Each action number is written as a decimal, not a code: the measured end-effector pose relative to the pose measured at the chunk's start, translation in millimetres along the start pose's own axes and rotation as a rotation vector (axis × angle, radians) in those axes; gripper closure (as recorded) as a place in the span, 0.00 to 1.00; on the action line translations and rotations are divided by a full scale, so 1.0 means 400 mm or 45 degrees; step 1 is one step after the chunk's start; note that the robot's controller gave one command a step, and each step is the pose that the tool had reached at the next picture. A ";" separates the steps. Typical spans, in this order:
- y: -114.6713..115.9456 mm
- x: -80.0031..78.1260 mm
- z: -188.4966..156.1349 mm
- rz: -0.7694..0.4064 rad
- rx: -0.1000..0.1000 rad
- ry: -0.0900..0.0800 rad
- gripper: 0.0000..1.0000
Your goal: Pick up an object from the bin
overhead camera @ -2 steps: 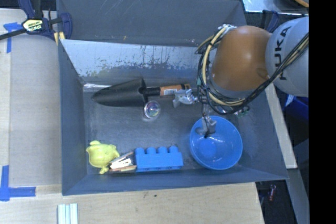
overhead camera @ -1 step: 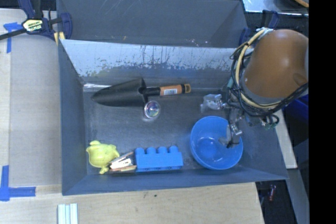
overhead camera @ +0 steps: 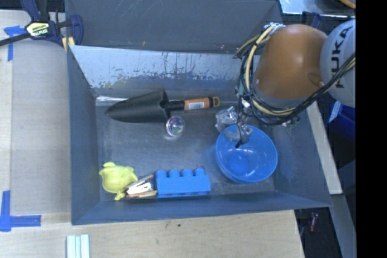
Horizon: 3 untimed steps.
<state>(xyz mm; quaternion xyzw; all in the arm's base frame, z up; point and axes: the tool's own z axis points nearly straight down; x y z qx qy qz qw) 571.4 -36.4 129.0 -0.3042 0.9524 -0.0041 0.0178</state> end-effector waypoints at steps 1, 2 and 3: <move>0.000 0.000 -0.001 0.001 0.000 0.000 1.00; -0.004 0.006 -0.071 -0.005 -0.010 0.009 1.00; -0.069 -0.051 -0.107 -0.129 -0.007 0.003 1.00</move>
Offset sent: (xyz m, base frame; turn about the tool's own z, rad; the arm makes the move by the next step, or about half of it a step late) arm 0.0012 -0.0110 0.1055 -0.0145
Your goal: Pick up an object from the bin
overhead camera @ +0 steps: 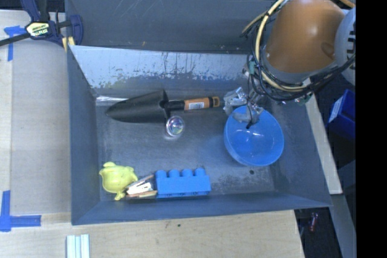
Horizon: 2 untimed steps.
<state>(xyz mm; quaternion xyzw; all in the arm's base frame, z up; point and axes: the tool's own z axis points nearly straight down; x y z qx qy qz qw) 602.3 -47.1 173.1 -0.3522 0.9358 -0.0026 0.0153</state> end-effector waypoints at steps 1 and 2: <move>0.059 0.034 -0.270 0.059 0.000 0.001 1.00; 0.022 0.001 -0.079 -0.145 0.001 -0.001 1.00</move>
Offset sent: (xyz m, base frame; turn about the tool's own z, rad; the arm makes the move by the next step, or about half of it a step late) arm 0.0062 0.0065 -0.0329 -0.2120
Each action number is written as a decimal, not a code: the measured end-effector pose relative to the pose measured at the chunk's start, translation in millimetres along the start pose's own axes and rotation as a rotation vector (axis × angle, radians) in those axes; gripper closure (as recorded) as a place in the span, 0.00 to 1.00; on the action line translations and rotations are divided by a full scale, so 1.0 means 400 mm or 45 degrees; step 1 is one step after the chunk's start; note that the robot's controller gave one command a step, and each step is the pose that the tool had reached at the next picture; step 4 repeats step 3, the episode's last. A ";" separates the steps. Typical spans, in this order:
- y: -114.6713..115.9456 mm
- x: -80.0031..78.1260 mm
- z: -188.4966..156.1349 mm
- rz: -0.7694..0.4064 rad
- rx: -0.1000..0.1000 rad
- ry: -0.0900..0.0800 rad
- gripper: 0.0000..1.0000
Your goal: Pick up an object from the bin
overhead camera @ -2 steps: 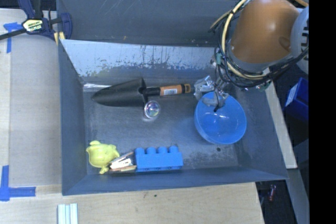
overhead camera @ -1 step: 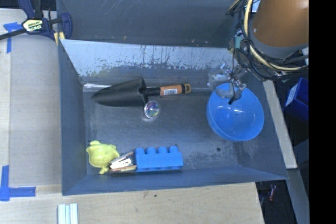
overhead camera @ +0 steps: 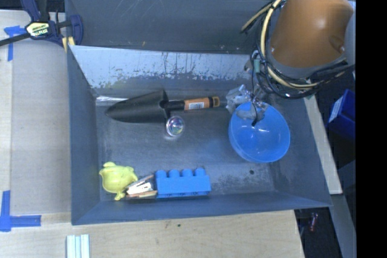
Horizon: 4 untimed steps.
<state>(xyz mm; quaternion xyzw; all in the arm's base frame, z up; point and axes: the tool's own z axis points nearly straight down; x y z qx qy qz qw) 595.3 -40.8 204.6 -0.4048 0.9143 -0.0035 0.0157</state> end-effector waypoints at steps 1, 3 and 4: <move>0.022 0.010 -0.053 0.303 0.005 -0.007 1.00; 0.039 -0.015 -0.042 0.249 0.004 -0.005 1.00; 0.039 -0.015 -0.042 0.249 0.004 -0.005 1.00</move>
Offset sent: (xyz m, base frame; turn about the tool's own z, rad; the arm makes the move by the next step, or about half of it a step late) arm 0.0035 0.0261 -0.0141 -0.0106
